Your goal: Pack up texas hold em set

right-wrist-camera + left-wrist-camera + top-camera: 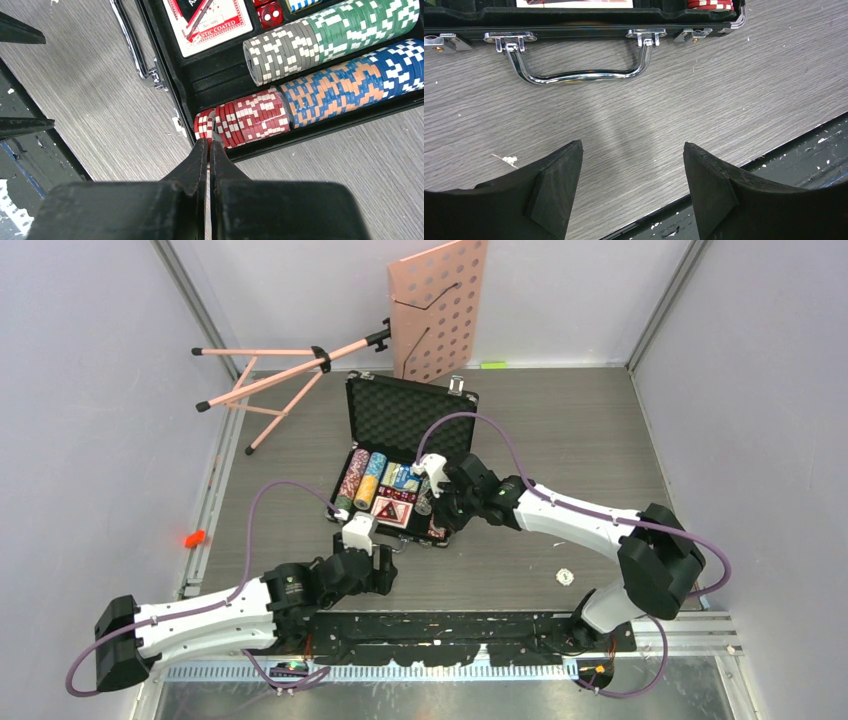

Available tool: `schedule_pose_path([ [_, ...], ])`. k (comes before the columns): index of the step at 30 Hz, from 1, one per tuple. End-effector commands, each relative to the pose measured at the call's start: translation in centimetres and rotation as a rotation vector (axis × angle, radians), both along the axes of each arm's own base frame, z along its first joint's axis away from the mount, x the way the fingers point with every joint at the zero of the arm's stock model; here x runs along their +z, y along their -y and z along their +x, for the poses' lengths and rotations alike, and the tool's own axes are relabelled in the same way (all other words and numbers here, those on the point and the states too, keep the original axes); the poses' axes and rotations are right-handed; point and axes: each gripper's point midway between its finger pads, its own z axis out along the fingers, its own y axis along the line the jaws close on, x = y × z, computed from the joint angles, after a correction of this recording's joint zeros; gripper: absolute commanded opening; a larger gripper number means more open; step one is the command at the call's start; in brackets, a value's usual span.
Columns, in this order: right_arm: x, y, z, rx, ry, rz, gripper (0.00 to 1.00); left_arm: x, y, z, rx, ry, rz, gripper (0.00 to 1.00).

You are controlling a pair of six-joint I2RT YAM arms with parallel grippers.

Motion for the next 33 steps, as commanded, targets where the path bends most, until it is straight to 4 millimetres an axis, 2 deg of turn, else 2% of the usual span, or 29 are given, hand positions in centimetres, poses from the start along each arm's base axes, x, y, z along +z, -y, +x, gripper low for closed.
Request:
schedule_pose_path([
  [1, 1.0, -0.9, 0.9, 0.007, 0.054, 0.029, 0.01, 1.4, 0.8, 0.5, 0.003, 0.025, -0.054, 0.76],
  [7, 4.0, -2.3, -0.9, 0.093, 0.034, 0.155, 0.01, 1.4, 1.2, 0.6, -0.004, 0.021, -0.061, 0.76],
  [10, 4.5, -2.4, -1.8, 0.123, 0.026, 0.193, 0.01, 1.5, 1.4, 0.6, -0.008, 0.019, -0.062, 0.76],
  [17, 2.2, -1.8, -2.3, 0.114, -0.030, 0.138, 0.01, 1.4, 1.5, 0.5, -0.015, 0.015, -0.066, 0.76],
  [26, 0.5, -1.5, -1.9, 0.102, -0.035, 0.086, 0.01, 1.4, 1.6, 0.6, -0.017, 0.016, -0.065, 0.76],
  [30, -0.3, -1.6, -1.5, 0.092, -0.033, 0.056, 0.01, 1.4, 1.7, 0.6, -0.020, 0.013, -0.065, 0.76],
  [33, -0.5, -1.1, -0.3, 0.035, 0.009, 0.028, 0.01, 1.3, 1.5, 0.6, -0.016, 0.012, -0.061, 0.76],
])
